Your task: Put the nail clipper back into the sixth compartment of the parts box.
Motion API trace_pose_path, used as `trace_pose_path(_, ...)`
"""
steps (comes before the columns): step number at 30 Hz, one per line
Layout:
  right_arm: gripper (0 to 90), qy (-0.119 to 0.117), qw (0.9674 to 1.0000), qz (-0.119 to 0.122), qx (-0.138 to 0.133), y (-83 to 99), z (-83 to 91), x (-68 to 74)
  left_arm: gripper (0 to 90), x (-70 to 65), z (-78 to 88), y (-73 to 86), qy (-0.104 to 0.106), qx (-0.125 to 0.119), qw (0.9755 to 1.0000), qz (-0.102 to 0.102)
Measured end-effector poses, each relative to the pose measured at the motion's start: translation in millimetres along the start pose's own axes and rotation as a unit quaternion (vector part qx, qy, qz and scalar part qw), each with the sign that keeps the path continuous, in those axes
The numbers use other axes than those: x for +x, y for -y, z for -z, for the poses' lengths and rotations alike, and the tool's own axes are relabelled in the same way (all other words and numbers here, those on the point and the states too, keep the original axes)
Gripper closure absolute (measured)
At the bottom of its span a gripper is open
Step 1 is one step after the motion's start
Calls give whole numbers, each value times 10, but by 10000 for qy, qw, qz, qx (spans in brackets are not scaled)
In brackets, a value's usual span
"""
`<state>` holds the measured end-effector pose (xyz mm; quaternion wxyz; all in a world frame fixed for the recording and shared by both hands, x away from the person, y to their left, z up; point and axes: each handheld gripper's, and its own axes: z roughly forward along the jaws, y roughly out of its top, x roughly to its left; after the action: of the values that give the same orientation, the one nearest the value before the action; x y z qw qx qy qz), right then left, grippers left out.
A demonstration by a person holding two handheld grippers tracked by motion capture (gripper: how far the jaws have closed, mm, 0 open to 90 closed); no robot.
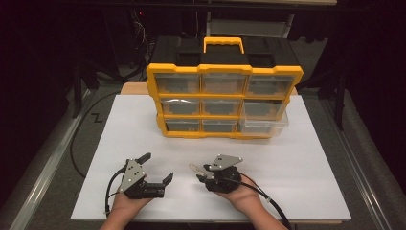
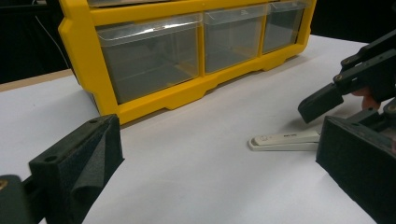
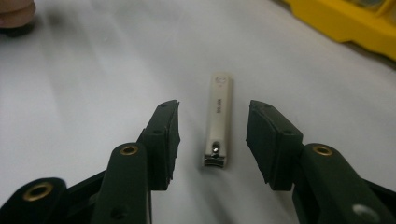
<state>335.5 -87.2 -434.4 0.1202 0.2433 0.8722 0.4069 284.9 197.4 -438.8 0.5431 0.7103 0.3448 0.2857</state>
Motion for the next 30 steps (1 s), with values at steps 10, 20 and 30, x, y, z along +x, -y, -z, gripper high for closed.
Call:
trace_pose_path(10,630,-21,9997,-6,227,-11,-93,-14,13,4,8,-1,15,-13,10000,-3)
trace_pose_path(20,735,-35,9994,28,346,-24,-130,-35,13,4,10,-2,16,-16,10000,-5)
trace_pose_path(30,754,-35,9990,51,451,-44,-161,-39,13,3,12,0,27,-13,10000,-3)
